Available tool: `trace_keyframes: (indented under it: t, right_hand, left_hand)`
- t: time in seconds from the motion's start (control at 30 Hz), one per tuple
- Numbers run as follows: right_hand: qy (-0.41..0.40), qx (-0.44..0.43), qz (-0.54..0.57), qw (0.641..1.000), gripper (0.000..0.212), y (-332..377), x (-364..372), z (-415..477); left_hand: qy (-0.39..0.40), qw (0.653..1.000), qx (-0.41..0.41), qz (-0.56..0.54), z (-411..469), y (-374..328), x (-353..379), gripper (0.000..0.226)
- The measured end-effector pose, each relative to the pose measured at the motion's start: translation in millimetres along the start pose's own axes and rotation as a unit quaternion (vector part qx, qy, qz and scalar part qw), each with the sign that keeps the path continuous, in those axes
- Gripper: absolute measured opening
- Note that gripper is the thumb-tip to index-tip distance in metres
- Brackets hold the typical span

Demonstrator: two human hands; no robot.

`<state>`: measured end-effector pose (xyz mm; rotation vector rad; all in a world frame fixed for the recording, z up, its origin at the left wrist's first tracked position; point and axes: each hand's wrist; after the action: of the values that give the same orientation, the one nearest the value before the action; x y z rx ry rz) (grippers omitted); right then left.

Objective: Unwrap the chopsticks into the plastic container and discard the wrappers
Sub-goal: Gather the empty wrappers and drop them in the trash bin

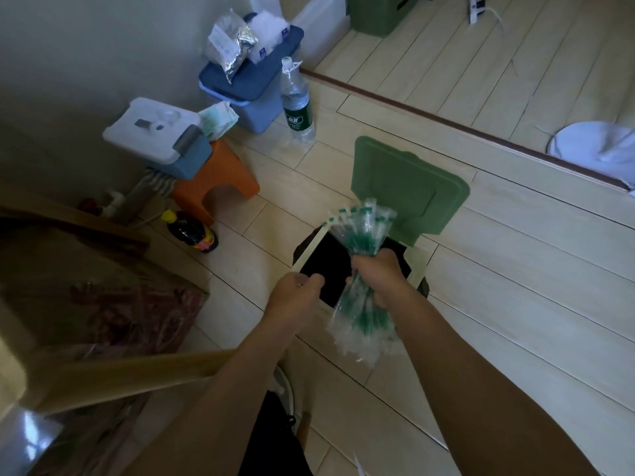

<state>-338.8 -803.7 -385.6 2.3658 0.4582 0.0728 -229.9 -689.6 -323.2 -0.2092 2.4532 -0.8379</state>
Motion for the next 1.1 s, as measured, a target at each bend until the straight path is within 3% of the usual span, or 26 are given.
trace_keyframes:
  t: [0.17,0.23,0.33,0.57,0.93,1.1]
  right_hand:
    - [-0.047,-0.077,-0.176,0.980,0.024,-5.6,14.8,49.5]
    - [-0.057,-0.068,-0.190,0.978,0.033,-14.2,23.6,67.3]
    - [-0.075,-0.043,-0.218,0.972,0.036,-27.9,37.4,89.0]
    - [-0.057,0.006,-0.322,0.945,0.028,-62.2,54.1,139.0]
    - [-0.024,0.060,-0.390,0.919,0.032,-92.9,66.0,187.3]
    - [-0.031,0.068,-0.367,0.927,0.035,-95.0,67.1,185.5]
  left_hand:
    - [-0.009,1.000,0.002,-0.003,21.1,29.6,-8.4,0.019]
    - [-0.008,1.000,-0.001,-0.026,27.8,38.6,-8.5,0.010]
    - [-0.015,0.998,-0.008,-0.063,37.4,43.1,-8.9,0.015]
    - [-0.003,0.991,0.030,-0.127,46.6,35.4,-9.3,0.017]
    - [-0.007,0.985,0.051,-0.166,63.1,17.5,-6.5,0.021]
    - [-0.022,0.982,0.049,-0.179,68.2,13.1,-3.6,0.023]
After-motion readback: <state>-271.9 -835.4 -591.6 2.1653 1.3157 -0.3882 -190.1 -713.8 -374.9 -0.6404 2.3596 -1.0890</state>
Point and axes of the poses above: each hand's wrist, its own z-axis towards the middle knuckle, its own x-axis out of the palm, y = z × x
